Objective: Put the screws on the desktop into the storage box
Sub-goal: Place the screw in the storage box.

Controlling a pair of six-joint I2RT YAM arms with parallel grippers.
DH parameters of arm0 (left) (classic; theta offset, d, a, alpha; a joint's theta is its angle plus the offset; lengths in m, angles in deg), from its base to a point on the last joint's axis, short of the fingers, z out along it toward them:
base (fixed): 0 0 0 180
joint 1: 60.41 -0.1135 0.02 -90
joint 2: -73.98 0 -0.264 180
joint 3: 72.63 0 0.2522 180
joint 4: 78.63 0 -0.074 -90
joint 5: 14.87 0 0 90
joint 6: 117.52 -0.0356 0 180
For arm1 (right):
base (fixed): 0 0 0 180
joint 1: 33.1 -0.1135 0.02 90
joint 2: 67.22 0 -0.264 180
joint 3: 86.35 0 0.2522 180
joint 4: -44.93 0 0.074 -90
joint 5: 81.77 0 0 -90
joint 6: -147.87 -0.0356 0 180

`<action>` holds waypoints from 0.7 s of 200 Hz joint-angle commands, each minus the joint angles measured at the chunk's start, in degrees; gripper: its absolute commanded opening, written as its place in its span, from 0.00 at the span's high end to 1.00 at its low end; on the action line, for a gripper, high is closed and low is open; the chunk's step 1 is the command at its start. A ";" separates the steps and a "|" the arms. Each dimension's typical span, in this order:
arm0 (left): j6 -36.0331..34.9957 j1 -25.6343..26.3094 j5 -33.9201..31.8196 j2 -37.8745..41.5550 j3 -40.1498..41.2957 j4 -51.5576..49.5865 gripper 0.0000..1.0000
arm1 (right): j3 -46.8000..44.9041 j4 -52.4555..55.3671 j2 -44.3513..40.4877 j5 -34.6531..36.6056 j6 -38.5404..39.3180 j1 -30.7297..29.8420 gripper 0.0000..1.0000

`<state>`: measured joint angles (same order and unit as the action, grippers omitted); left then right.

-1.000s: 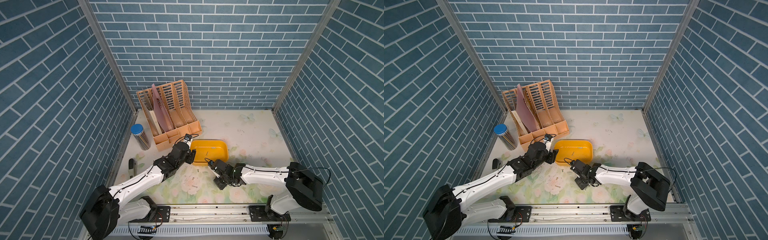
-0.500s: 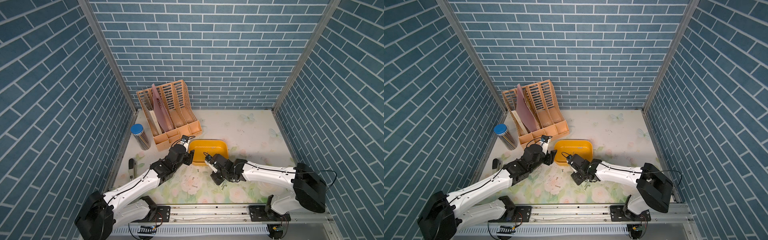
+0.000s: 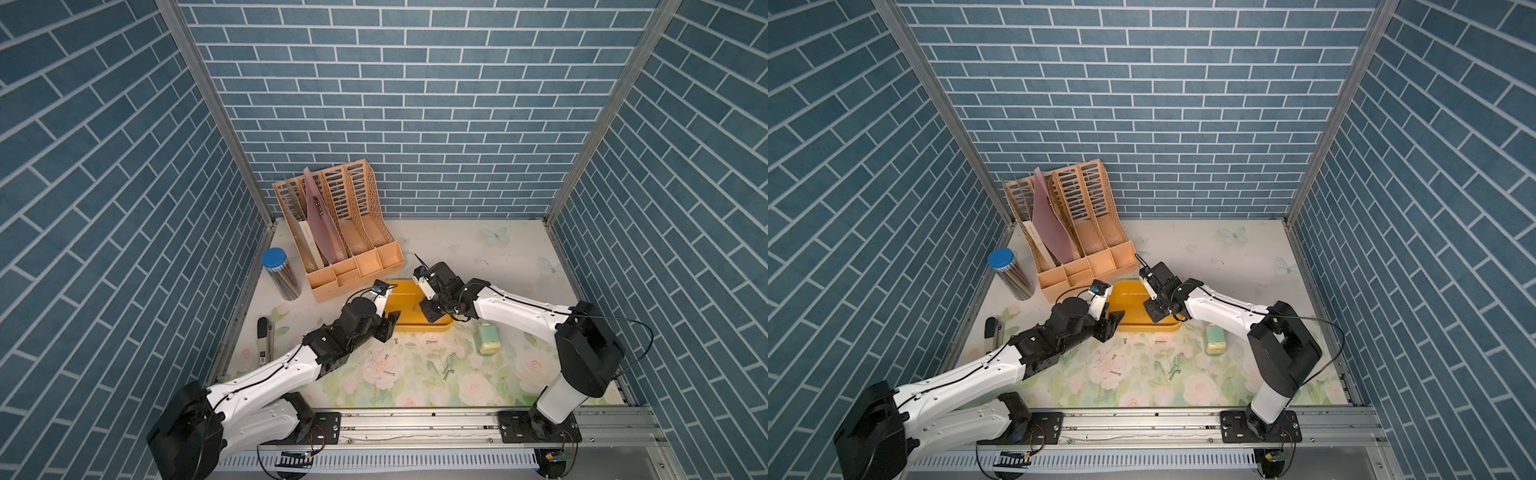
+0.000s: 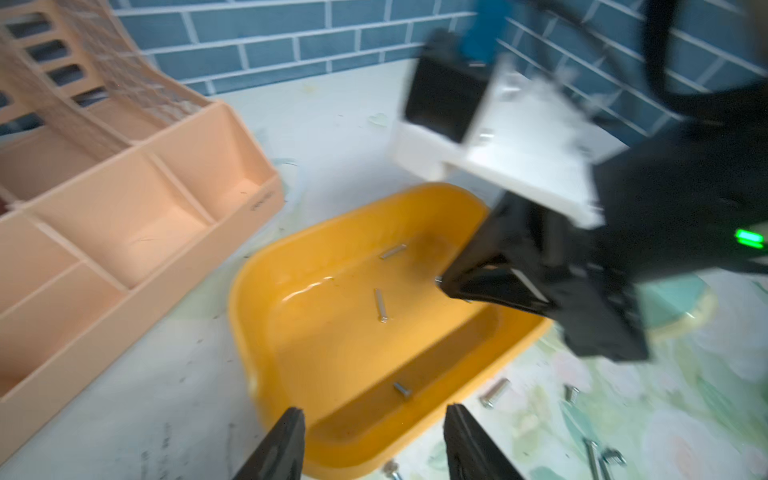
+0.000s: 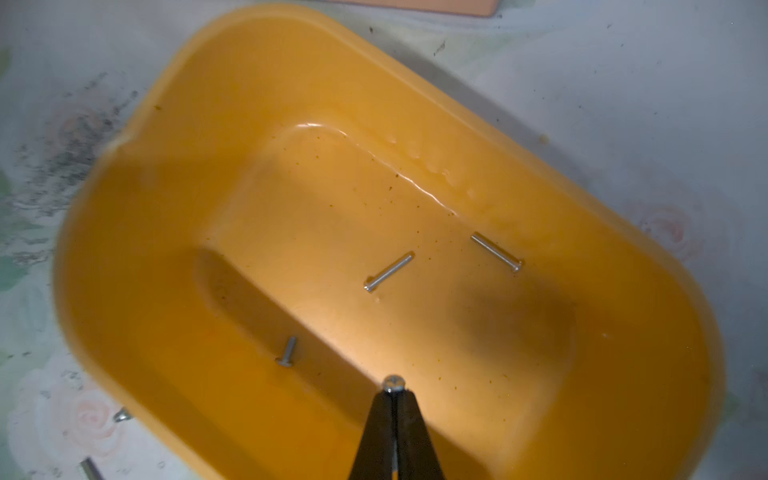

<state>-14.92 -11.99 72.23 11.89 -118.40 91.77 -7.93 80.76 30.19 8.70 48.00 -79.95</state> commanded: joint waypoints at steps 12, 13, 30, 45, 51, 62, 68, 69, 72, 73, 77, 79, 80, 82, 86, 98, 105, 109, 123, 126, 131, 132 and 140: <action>-3.15 9.11 6.62 -6.33 -0.76 5.28 0.41 | -0.19 -3.10 2.43 -2.83 2.75 2.34 0.93; -3.17 9.39 6.69 -6.62 -0.77 5.48 0.41 | -0.21 -3.22 2.43 -2.92 2.75 2.40 0.92; -2.73 12.71 6.97 -11.65 -1.10 8.26 0.41 | -0.39 -4.22 3.04 -4.17 3.33 3.23 0.85; -2.60 14.55 5.93 -17.41 -3.20 8.43 0.41 | -0.63 -4.84 3.15 -4.44 3.89 3.69 0.82; -2.58 15.37 5.52 -19.32 -4.11 8.17 0.41 | -0.77 -5.13 2.99 -4.43 3.97 3.84 0.82; -2.44 16.59 4.56 -22.40 -5.66 8.26 0.41 | -1.17 -5.79 2.54 -5.83 3.98 4.04 0.80; -2.19 17.05 4.33 -23.55 -6.22 8.51 0.42 | -1.44 -6.01 2.31 -6.18 3.98 4.13 0.80; -2.17 17.10 4.32 -23.67 -6.35 8.55 0.42 | -1.46 -6.08 2.24 -6.18 3.98 4.13 0.79; -2.09 17.38 4.24 -24.24 -6.60 8.73 0.42 | -1.59 -6.26 2.12 -6.18 3.98 4.14 0.79; -2.07 17.48 4.23 -24.41 -6.68 8.79 0.42 | -1.62 -6.29 2.06 -6.18 3.98 4.18 0.79; -1.91 17.83 3.95 -25.03 -7.06 9.01 0.42 | -1.88 -6.45 1.79 -6.18 3.98 4.20 0.79; -1.89 17.95 3.86 -25.37 -7.20 9.08 0.42 | -1.95 -6.56 1.68 -6.23 3.98 4.22 0.79; -1.84 18.03 3.86 -25.46 -7.28 9.09 0.42 | -2.02 -6.62 1.58 -6.25 3.98 4.22 0.79; -1.80 18.27 3.80 -25.81 -7.50 9.02 0.42 | -2.11 -6.67 1.45 -6.33 3.98 4.22 0.78; -1.81 18.55 3.67 -26.45 -7.93 8.82 0.42 | -2.37 -6.87 1.20 -6.38 3.98 4.25 0.78; -1.88 19.44 2.70 -28.51 -9.50 7.79 0.42 | -3.05 -7.34 0.08 -6.36 3.95 4.39 0.78; -1.84 19.76 1.94 -29.68 -10.56 6.92 0.42 | -3.58 -7.67 -0.83 -6.36 3.93 4.55 0.78; -1.76 20.04 1.69 -30.28 -11.11 6.60 0.42 | -3.88 -7.93 -1.44 -6.44 3.89 4.71 0.78; -1.75 20.62 2.20 -32.33 -12.57 6.08 0.45 | -5.01 -8.84 -3.79 -6.81 3.72 5.22 0.78; -1.71 20.72 2.31 -32.70 -12.88 5.90 0.45 | -5.23 -9.04 -4.42 -6.94 3.65 5.41 0.78; -1.55 20.90 2.37 -33.51 -13.41 5.49 0.47 | -5.60 -9.30 -5.27 -7.09 3.56 5.57 0.78; -1.58 20.96 2.37 -33.70 -13.55 5.41 0.48 | -5.69 -9.35 -5.54 -7.07 3.55 5.65 0.77; -1.69 21.34 2.51 -34.91 -14.48 4.30 0.51 | -6.18 -9.72 -6.94 -7.35 3.44 6.02 0.77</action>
<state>-16.56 8.21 75.53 -19.97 -130.46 98.72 -12.98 73.59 28.66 2.73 50.84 -75.12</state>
